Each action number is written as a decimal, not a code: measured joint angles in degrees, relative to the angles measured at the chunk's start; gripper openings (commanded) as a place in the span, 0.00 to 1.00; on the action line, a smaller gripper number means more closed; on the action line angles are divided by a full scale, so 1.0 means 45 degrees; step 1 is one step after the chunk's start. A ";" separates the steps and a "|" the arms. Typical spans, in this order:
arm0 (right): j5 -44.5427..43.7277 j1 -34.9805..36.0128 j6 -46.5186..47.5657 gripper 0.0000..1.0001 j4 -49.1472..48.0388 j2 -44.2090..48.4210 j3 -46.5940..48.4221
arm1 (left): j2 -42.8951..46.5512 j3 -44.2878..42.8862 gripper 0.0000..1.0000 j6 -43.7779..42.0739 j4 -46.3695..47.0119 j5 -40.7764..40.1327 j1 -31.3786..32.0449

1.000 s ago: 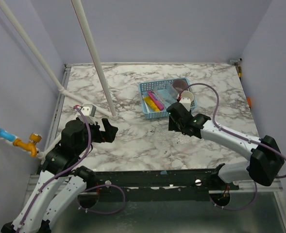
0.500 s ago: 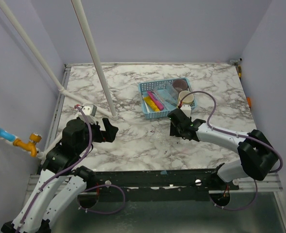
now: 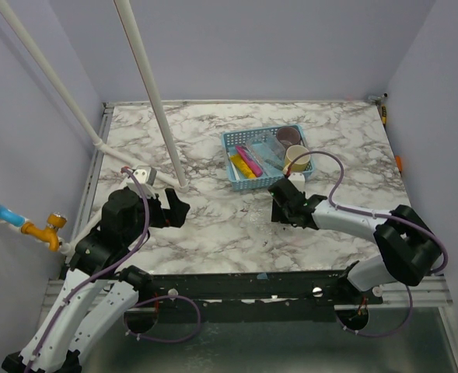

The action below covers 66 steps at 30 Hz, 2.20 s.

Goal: Prepare toiletry sets of a toothbrush and toothpaste on the tray

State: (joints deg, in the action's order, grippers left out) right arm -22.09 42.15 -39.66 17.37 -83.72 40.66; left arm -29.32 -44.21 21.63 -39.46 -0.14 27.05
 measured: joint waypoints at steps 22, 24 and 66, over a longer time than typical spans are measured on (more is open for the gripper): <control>-0.0204 0.1705 -0.1166 0.57 -0.0889 0.0107 -0.0408 | 0.0146 0.0000 0.99 0.0000 -0.0010 0.0005 -0.0102; -0.0243 0.2108 -0.1540 0.56 -0.0869 0.0107 -0.0403 | 0.0223 0.0000 0.99 0.0000 -0.0010 0.0005 -0.0102; -0.1506 0.5217 -0.3993 0.59 0.3220 0.0194 0.3463 | 0.1122 0.0121 0.99 0.0005 -0.0010 0.0010 -0.0102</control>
State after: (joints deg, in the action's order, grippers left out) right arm -28.86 65.63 -57.63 31.86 -82.85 56.25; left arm -24.27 -43.66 21.65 -39.51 -0.10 26.59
